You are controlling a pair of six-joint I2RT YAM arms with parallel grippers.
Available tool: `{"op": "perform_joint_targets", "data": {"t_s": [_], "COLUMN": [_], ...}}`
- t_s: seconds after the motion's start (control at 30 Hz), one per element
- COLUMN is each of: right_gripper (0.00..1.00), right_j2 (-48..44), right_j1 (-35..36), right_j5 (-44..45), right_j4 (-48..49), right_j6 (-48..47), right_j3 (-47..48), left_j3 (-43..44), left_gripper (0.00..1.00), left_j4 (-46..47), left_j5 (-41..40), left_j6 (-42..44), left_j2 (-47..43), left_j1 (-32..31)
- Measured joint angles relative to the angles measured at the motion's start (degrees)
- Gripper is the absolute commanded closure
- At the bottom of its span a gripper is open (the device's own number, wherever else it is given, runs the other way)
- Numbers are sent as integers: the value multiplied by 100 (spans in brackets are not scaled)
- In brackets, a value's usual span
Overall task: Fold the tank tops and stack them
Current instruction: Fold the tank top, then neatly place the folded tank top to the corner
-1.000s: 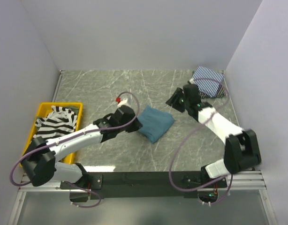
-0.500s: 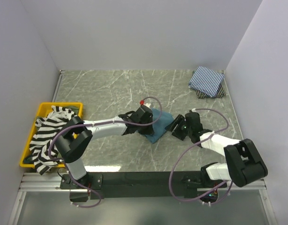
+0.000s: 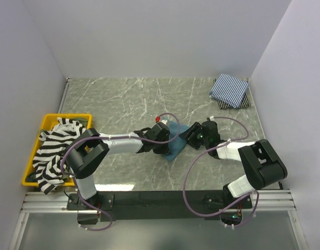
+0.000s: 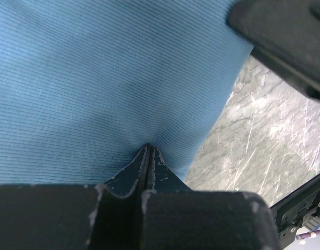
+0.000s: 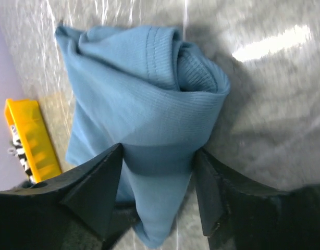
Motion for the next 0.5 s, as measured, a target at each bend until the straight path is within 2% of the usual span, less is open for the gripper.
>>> {"op": "perform_joint_targets", "data": {"t_s": [0.1, 0.2, 0.23, 0.33, 0.5], "right_gripper": [45, 57, 69, 90, 100], "right_j2": [173, 247, 278, 396, 557], "right_j1": [28, 74, 94, 164, 295], "right_j5": [184, 404, 476, 730, 1123], "right_j4": [-129, -411, -527, -922, -1655], "right_j6": [-24, -131, -181, -376, -796], "right_j3": [216, 385, 457, 702, 1276], "left_j3": [0, 0, 0, 2, 179], "left_gripper": [99, 99, 99, 99, 96], "left_j4": [9, 39, 50, 96, -35], "left_j5": [22, 70, 101, 177, 240], "left_j6": [0, 0, 0, 0, 7], "left_j2": [0, 2, 4, 9, 9], "left_j1": [0, 0, 0, -2, 0]}}
